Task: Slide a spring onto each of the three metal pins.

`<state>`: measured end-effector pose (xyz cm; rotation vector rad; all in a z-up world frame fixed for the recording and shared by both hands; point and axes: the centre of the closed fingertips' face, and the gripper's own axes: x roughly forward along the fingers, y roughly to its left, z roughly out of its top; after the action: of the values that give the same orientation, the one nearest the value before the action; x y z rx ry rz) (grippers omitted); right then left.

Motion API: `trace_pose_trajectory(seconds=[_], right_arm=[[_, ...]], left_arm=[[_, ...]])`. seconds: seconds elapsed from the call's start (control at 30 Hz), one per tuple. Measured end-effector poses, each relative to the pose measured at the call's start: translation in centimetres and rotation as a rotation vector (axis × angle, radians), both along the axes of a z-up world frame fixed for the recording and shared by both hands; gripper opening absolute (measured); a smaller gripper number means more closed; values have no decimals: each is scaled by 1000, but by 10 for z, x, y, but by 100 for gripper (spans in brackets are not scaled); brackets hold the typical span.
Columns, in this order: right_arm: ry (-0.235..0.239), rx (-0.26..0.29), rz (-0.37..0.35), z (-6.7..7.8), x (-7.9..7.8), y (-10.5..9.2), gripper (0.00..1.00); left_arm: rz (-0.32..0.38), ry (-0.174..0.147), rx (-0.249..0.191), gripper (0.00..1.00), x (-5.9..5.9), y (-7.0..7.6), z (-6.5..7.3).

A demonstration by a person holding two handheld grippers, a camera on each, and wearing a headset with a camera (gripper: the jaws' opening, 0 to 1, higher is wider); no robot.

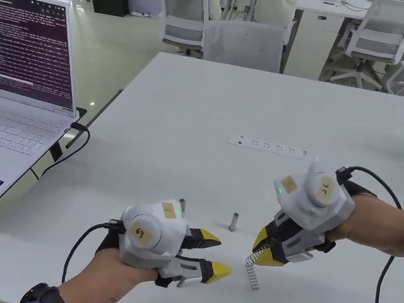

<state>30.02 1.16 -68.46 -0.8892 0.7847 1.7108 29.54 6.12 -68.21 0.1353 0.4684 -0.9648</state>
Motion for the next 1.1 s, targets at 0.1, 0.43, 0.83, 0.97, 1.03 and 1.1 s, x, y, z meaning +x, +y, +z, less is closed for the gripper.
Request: trace_pose_trajectory(seconds=[0.1,0.43,0.83,0.97,1.03,1.1], right_arm=[[-11,-14,-18,-4,6,-4,8],[-8,-32,-51,-13,17,-13,8],[-13,-57,-62,-20,25,-16,8],[-18,-63,-76,-22,30,-17,8],[-20,-63,-82,-22,32,-17,8],[-20,-67,-84,-24,35,-17,8]], left_arm=[[35,17,9,27,-3,16,-6],[145,57,58,36,-12,69,-23],[275,102,94,47,-22,122,-37],[333,97,97,50,-21,139,-34],[346,98,96,52,-21,144,-32],[364,94,95,52,-21,149,-31]])
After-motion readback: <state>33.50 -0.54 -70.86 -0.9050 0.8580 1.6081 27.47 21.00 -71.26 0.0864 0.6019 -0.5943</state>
